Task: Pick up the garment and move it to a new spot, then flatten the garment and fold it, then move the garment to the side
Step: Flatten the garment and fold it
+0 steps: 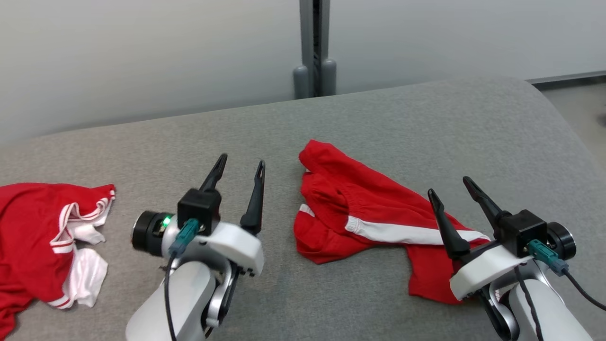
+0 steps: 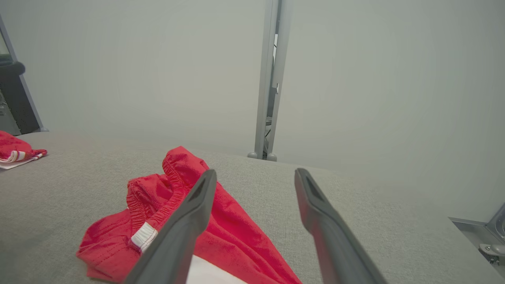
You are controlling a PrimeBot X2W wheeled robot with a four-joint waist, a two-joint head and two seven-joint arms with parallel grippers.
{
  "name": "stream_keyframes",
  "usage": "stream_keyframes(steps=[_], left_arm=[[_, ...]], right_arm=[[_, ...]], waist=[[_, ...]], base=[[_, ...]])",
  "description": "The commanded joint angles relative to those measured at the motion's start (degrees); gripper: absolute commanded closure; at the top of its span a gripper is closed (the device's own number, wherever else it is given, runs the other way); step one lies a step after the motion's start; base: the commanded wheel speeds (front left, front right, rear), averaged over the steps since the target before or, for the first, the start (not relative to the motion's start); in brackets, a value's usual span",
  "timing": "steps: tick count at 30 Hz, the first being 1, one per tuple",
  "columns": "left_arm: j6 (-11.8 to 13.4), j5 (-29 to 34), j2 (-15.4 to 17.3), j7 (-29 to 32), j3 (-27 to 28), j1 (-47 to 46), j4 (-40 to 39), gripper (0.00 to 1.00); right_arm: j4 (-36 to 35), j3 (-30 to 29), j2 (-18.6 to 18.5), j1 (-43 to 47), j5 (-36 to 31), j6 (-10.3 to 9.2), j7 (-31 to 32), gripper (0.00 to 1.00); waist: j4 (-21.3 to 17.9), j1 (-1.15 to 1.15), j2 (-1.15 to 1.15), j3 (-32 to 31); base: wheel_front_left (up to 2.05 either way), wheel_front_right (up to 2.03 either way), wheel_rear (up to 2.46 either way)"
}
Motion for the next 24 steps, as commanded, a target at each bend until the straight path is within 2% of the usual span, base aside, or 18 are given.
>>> stream_keyframes(steps=[1, 5, 6, 13, 19, 24], left_arm=[[-0.68, 2.89, 1.22, -0.22, 3.28, 4.12, -1.96, 0.00], [-1.63, 6.00, 1.26, -0.22, 7.52, 9.94, -3.42, 0.00], [-2.65, 7.10, 0.17, -0.23, 10.13, 12.41, -3.82, 0.00], [-5.38, 10.22, -4.13, -0.24, 16.87, 16.24, -4.21, 0.00], [-8.54, 13.65, -6.40, -0.23, 19.74, 16.58, -3.32, 0.00], [-9.96, 15.24, -7.24, -0.23, 21.64, 17.06, -2.60, 0.00]], right_arm=[[0.52, 0.00, -0.52, 0.65, 0.55, -0.01, -0.31, 0.00], [1.06, -0.04, -0.94, 1.51, 1.07, -0.01, -0.31, 0.00], [1.42, 0.15, -1.20, 2.17, 1.39, -0.01, -0.31, 0.00], [4.13, 2.66, -1.61, 1.67, 2.69, -0.01, -0.31, 0.00], [11.44, 6.48, -1.98, -1.64, 2.35, -0.01, -0.31, 0.00], [18.29, 6.64, -1.38, -4.21, 1.55, -0.01, -0.30, 0.00]], waist=[[4.05, 0.00, 0.00, -1.43], [6.50, 0.00, 0.00, -1.75], [8.02, 0.00, 0.00, -1.86], [10.93, 0.00, 0.00, -1.56], [13.35, 0.00, 0.00, -0.17], [15.48, 0.00, 0.00, 0.88]], base=[[0.00, 0.00, 0.00], [0.00, 0.00, 0.00], [0.00, 0.00, 0.00], [0.00, 0.00, 0.00], [0.00, 0.00, 0.00], [0.00, 0.00, 0.00]])
